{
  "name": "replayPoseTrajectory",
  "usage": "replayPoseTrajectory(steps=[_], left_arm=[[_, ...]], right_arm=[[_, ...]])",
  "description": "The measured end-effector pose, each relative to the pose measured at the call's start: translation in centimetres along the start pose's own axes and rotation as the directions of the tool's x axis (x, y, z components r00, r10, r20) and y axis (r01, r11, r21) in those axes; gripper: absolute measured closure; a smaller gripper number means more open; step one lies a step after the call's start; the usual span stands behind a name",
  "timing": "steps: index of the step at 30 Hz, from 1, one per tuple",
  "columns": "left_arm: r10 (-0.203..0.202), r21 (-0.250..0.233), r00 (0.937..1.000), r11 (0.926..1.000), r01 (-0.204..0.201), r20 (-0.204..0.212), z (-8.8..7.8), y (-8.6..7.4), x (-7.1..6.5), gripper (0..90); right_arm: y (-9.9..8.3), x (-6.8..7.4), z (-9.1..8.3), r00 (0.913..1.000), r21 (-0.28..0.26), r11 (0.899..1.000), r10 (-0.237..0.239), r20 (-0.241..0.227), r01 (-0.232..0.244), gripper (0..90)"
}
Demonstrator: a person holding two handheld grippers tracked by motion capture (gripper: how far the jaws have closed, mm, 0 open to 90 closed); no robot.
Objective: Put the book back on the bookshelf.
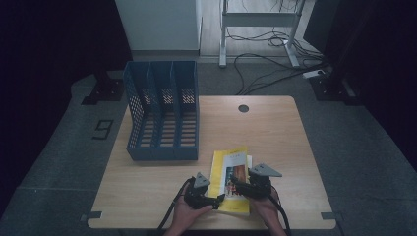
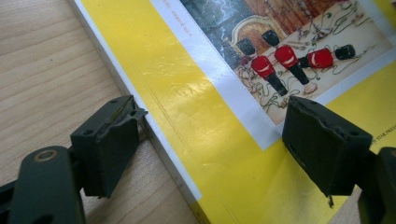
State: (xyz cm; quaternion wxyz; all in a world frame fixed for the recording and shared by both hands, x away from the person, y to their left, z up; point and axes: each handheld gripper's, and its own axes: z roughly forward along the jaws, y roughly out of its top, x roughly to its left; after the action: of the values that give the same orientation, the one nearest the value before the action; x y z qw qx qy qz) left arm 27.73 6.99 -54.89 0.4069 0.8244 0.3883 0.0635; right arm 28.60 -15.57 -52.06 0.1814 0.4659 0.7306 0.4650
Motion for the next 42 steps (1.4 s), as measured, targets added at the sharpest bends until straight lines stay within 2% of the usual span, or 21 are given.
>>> replayPoseTrajectory(steps=[3, 7, 14, 17, 23, 32, 39, 42], left_arm=[[0.000, 0.000, 1.0000, 1.0000, 0.000, 0.001, 0.0, 0.0, 0.0, 18.5], [0.002, 0.000, 1.0000, 1.0000, -0.002, 0.000, 0.0, 0.0, 0.0, 18.4], [0.005, 0.002, 1.0000, 1.0000, -0.005, -0.002, 0.0, 0.0, 0.0, 18.4], [0.006, 0.003, 1.0000, 1.0000, -0.006, -0.001, 0.0, 0.0, 0.0, 18.3], [0.006, 0.003, 1.0000, 1.0000, -0.006, -0.001, 0.0, 0.0, 0.0, 18.3], [0.011, 0.006, 0.9999, 0.9999, -0.011, 0.003, 0.1, 0.1, 0.1, 17.9], [0.014, 0.007, 0.9999, 0.9999, -0.014, 0.008, 0.3, 0.4, 0.4, 17.6], [0.015, 0.006, 0.9999, 0.9999, -0.015, 0.008, 0.3, 0.4, 0.4, 17.7]], right_arm=[[0.0, 0.3, 0.2, 0.9995, 0.006, 1.000, -0.029, 0.012, 0.029, 33.6], [-0.2, -0.1, 0.4, 0.9980, 0.014, 0.999, -0.049, 0.039, 0.048, 35.8], [-1.0, -2.4, 2.0, 0.9995, 0.075, 0.997, 0.009, 0.032, -0.011, 37.1], [-1.2, -3.0, 2.1, 0.9994, 0.068, 0.997, 0.034, 0.005, -0.034, 37.8], [-1.1, -3.1, 2.2, 0.9998, 0.068, 0.997, 0.022, 0.003, -0.022, 38.3], [-0.5, -3.7, 2.9, 0.9980, 0.064, 0.997, 0.055, -0.030, -0.053, 50.8], [0.1, -3.5, 2.5, 0.9985, 0.045, 0.999, 0.019, -0.051, -0.017, 62.3], [0.4, -3.6, 2.2, 0.9969, 0.033, 0.999, 0.035, -0.071, -0.032, 68.1]])
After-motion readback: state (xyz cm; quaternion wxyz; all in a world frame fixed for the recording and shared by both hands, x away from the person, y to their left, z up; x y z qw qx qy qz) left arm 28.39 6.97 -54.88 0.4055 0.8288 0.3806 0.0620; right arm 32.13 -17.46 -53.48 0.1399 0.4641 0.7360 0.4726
